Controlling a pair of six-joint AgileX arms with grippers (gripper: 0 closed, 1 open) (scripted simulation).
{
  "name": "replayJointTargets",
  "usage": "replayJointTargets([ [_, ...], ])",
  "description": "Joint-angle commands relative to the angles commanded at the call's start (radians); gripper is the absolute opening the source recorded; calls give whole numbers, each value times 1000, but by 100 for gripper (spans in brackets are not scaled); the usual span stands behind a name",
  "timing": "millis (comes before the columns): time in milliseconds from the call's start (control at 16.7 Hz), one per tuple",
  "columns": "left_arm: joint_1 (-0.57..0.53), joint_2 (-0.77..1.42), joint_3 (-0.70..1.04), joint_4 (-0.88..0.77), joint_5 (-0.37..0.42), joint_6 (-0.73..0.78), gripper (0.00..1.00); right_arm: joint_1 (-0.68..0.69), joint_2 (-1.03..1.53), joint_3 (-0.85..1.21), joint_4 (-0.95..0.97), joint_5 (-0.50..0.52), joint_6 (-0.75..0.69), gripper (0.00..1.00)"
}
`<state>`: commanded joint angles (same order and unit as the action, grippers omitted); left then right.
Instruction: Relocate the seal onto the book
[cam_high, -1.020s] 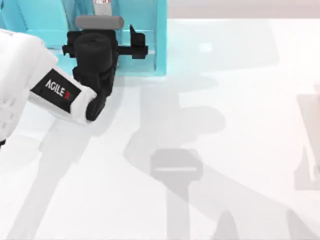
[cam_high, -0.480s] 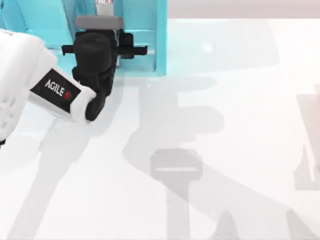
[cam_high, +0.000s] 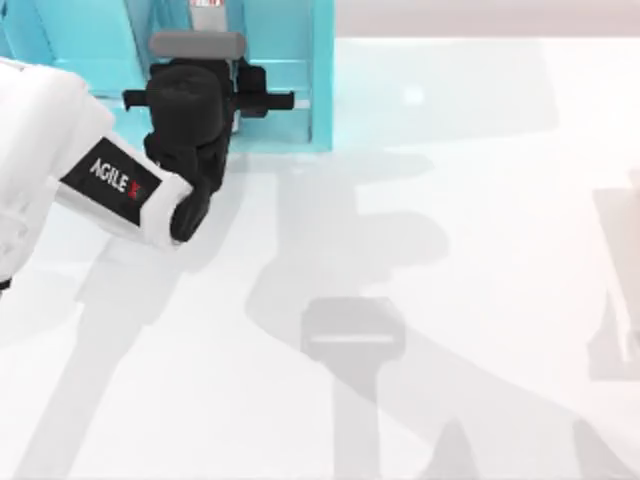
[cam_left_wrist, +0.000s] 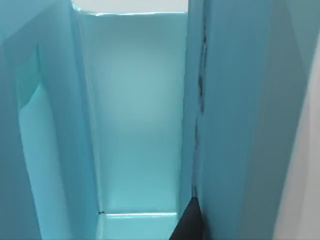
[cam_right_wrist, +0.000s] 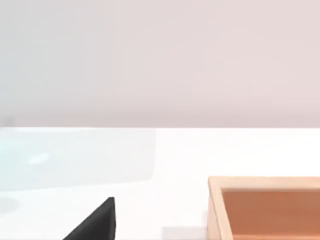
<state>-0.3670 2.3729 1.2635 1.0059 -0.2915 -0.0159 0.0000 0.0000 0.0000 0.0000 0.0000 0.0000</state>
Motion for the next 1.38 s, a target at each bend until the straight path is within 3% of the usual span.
replayJointTargets([
  [480, -33, -112, -46, -65, -31, -3, 0, 0, 0, 0, 0, 0, 0, 100],
  [1080, -196, -865, -355, -483, -205, -20, 0, 0, 0, 0, 0, 0, 0, 100],
  [1380, -253, -1069, -454, -619, -263, -25, 0, 0, 0, 0, 0, 0, 0, 100],
])
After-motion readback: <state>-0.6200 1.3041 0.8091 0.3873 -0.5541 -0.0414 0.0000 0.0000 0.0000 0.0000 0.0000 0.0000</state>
